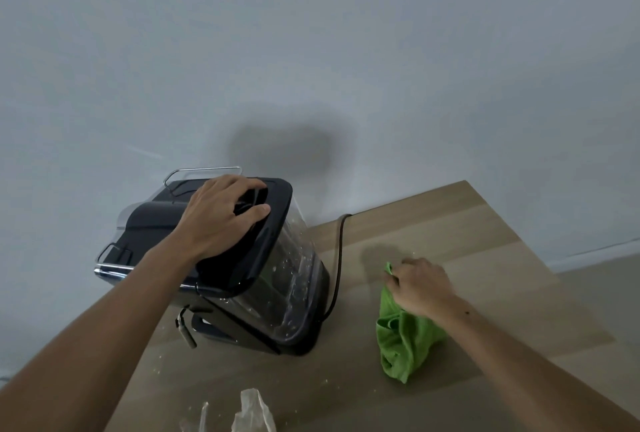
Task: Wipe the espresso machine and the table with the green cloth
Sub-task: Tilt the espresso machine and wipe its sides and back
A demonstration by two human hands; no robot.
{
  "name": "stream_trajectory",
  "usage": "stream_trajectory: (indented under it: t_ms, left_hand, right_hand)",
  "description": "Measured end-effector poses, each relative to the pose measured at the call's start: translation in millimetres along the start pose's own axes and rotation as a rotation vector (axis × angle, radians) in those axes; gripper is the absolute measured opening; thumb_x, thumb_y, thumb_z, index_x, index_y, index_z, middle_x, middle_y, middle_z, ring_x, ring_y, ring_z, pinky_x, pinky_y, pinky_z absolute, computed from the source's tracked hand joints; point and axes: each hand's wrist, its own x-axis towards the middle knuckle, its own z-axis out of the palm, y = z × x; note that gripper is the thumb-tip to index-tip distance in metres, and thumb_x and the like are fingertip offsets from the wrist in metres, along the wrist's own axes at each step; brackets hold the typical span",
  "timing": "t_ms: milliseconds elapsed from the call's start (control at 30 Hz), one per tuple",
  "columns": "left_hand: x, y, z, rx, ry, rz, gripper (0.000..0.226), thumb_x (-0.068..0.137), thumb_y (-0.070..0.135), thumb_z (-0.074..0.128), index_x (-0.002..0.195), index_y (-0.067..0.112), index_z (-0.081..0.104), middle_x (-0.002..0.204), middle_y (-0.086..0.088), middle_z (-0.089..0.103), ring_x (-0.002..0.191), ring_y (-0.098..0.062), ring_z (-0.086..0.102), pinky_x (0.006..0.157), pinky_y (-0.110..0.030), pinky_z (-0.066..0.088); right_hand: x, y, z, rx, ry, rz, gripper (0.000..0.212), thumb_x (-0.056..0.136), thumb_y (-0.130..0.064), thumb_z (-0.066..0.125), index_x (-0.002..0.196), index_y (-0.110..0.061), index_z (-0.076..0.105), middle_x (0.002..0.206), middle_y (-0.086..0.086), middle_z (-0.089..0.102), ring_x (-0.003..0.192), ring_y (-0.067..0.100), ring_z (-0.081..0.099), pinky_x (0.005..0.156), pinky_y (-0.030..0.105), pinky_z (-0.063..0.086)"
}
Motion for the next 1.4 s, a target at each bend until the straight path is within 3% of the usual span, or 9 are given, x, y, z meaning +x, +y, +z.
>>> stream_trajectory:
  t_ms: [133, 233, 333, 433, 567, 800, 900, 1067, 1400]
  left_hand:
    - [0.1, 1.9, 0.1, -0.001, -0.006, 0.001, 0.065, 0.070, 0.068, 0.032, 0.123, 0.035, 0.053, 0.126, 0.010, 0.051, 0.123, -0.017, 0.038, 0.102, -0.036, 0.028]
    - [-0.3, 2.3, -0.4, -0.008, -0.013, -0.002, 0.067, 0.070, 0.069, 0.031, 0.123, 0.035, 0.053, 0.125, 0.011, 0.051, 0.122, -0.016, 0.038, 0.100, -0.035, 0.028]
    - [-1.9, 1.2, 0.2, -0.010, -0.021, -0.008, 0.066, 0.070, 0.069, 0.030, 0.124, 0.037, 0.051, 0.126, 0.012, 0.049, 0.122, -0.016, 0.037, 0.102, -0.037, 0.028]
    - [-2.8, 0.8, 0.9, -0.009, -0.029, -0.011, 0.066, 0.070, 0.070, 0.030, 0.124, 0.038, 0.050, 0.126, 0.014, 0.048, 0.123, -0.015, 0.036, 0.104, -0.038, 0.028]
    - [-3.7, 0.5, 0.2, -0.008, -0.041, -0.008, 0.065, 0.072, 0.070, 0.030, 0.126, 0.039, 0.048, 0.127, 0.016, 0.046, 0.124, -0.012, 0.035, 0.104, -0.036, 0.025]
    - [0.9, -3.4, 0.5, -0.028, -0.045, -0.011, 0.060, 0.075, 0.069, 0.033, 0.126, 0.041, 0.047, 0.127, 0.019, 0.045, 0.125, -0.011, 0.037, 0.107, -0.039, 0.029]
    - [1.0, -5.5, 1.3, -0.024, -0.049, -0.006, 0.057, 0.077, 0.068, 0.035, 0.125, 0.041, 0.048, 0.126, 0.019, 0.046, 0.123, -0.010, 0.039, 0.106, -0.039, 0.031]
    - [0.3, -3.9, 1.0, -0.030, -0.037, -0.009, 0.055, 0.076, 0.067, 0.036, 0.124, 0.042, 0.048, 0.126, 0.023, 0.044, 0.125, -0.005, 0.036, 0.106, -0.033, 0.028]
    - [0.5, -0.5, -1.4, -0.057, -0.074, -0.046, 0.057, 0.075, 0.068, 0.036, 0.125, 0.044, 0.045, 0.128, 0.027, 0.039, 0.126, 0.000, 0.033, 0.101, -0.027, 0.026]
  right_hand:
    - [-11.3, -20.5, -40.0, -0.013, 0.155, -0.122, 0.056, 0.100, -0.047, 0.028, 0.076, -0.012, 0.064, 0.081, 0.003, 0.058, 0.074, 0.017, 0.055, 0.080, 0.037, 0.049]
    - [-15.1, -36.6, -73.4, 0.750, 0.078, -0.081, 0.054, 0.096, -0.047, 0.043, 0.065, -0.007, 0.062, 0.056, -0.003, 0.047, 0.050, 0.010, 0.045, 0.072, 0.035, 0.052]
    - [-15.5, -55.0, -98.8, 1.697, -0.168, 0.027, 0.043, 0.097, -0.038, 0.047, 0.094, -0.003, 0.071, 0.087, 0.009, 0.072, 0.084, 0.021, 0.068, 0.092, 0.041, 0.050]
    - [2.3, -76.0, -110.4, 2.033, -0.082, 0.180, 0.039, 0.098, -0.035, 0.049, 0.090, -0.001, 0.067, 0.089, 0.017, 0.072, 0.077, 0.027, 0.070, 0.071, 0.038, 0.055]
    - [44.3, -112.3, -110.8, 2.120, 0.135, 0.268, 0.027, 0.100, -0.024, 0.044, 0.085, -0.008, 0.057, 0.072, 0.011, 0.060, 0.065, 0.023, 0.058, 0.060, 0.033, 0.050]
    - [79.6, -113.3, -82.7, 1.700, -0.188, -0.095, 0.037, 0.085, 0.008, 0.038, 0.103, -0.006, 0.068, 0.098, 0.007, 0.071, 0.088, 0.022, 0.066, 0.079, 0.035, 0.054]
    - [97.9, -103.3, -82.1, 1.276, -0.088, -0.316, 0.026, 0.095, -0.008, 0.052, 0.112, -0.017, 0.069, 0.107, -0.005, 0.071, 0.097, 0.010, 0.066, 0.088, 0.029, 0.053]
    - [110.5, -126.9, -74.3, 1.385, -0.051, -0.439, 0.019, 0.092, -0.031, 0.057, 0.096, -0.014, 0.064, 0.088, 0.006, 0.064, 0.084, 0.010, 0.059, 0.085, 0.037, 0.049]
    - [116.3, -110.6, 1.2, 1.387, -0.374, -0.034, 0.057, 0.078, -0.073, 0.049, 0.107, -0.028, 0.071, 0.123, 0.003, 0.065, 0.112, 0.021, 0.060, 0.105, 0.048, 0.041]
